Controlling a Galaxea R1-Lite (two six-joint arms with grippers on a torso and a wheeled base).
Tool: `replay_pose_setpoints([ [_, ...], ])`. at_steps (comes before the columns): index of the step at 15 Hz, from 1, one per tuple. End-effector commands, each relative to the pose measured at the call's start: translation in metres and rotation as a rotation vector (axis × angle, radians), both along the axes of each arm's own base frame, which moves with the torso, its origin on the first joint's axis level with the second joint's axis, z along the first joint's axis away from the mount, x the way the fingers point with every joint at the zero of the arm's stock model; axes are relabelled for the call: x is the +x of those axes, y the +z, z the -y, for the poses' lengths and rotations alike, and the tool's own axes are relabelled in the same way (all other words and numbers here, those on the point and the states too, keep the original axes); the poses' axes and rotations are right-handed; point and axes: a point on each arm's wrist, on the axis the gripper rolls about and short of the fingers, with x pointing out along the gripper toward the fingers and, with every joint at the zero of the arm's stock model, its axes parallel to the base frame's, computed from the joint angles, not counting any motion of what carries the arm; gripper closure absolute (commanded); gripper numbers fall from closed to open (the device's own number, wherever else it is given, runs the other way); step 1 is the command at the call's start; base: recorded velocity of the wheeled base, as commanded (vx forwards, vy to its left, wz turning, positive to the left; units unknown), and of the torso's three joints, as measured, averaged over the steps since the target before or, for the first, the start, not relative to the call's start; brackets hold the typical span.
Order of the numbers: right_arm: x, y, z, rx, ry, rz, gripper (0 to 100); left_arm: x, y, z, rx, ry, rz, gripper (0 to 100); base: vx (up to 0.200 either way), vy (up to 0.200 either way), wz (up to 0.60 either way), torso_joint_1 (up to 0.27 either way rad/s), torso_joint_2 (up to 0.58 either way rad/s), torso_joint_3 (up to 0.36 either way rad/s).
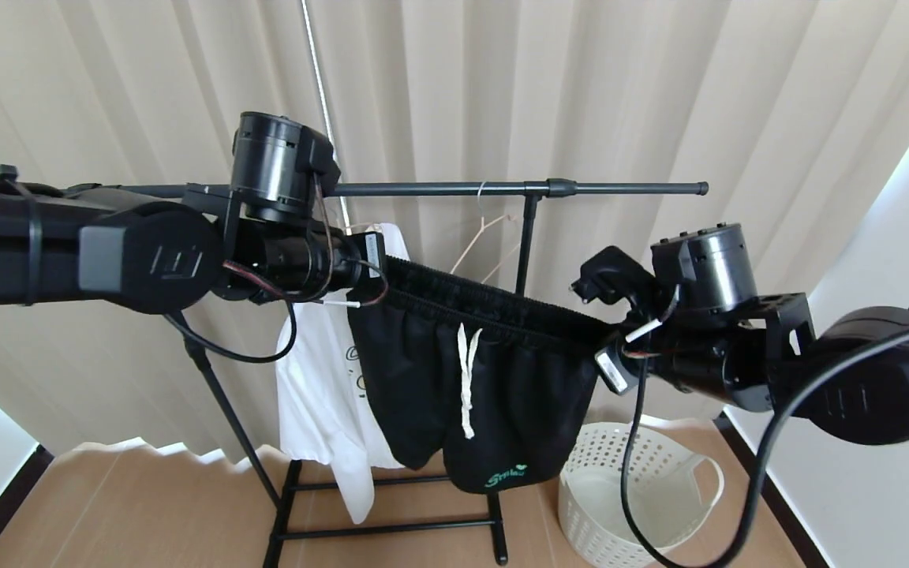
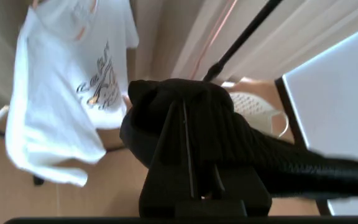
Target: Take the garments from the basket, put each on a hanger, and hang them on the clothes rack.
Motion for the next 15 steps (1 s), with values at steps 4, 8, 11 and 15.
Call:
replay_pose_setpoints([
  [4,0.056,0.003,-0.023,0.268,-0.153,0.045,100,-0.052,-0.026,-0.003,0.073,-0.072,-0.127,100,0.0,0.0,0.0,0.0,0.0,0.0],
  [8,0.064,0.022,-0.056,0.517,-0.182,0.083,100,-0.084,-0.071,0.015,0.161,-0.176,-0.269,100,0.0,0.0,0.0,0.0,0.0,0.0],
  [11,0.056,0.037,-0.083,0.689,-0.167,0.093,100,-0.114,-0.086,0.042,0.183,-0.288,-0.318,100,0.0,0.0,0.0,0.0,0.0,0.0],
  [15,0.045,0.044,-0.106,0.808,-0.147,0.075,100,-0.133,-0.097,0.078,0.126,-0.385,-0.308,100,0.0,0.0,0.0,0.0,0.0,0.0],
])
